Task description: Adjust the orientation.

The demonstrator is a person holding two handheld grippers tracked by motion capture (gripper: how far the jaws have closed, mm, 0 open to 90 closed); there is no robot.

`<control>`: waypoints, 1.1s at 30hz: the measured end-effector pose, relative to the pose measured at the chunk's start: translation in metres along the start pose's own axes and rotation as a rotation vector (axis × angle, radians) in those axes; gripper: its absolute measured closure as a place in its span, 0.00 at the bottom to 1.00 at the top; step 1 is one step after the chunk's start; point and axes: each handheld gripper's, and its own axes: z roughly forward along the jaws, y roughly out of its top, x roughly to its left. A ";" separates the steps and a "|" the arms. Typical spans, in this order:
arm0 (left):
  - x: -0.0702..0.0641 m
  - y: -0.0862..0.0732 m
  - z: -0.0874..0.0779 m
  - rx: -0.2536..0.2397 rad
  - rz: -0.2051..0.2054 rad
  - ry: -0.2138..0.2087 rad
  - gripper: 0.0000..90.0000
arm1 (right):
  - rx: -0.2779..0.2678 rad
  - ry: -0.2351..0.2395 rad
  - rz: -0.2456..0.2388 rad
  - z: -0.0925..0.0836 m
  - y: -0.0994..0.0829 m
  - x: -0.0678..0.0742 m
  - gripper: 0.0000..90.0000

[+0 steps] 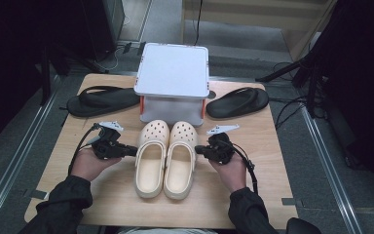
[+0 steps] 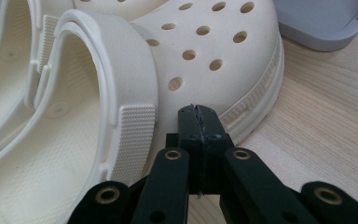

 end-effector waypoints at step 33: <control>-0.021 0.008 -0.005 -0.061 0.019 -0.108 0.80 | -0.104 -0.071 0.065 -0.030 -0.008 -0.008 0.87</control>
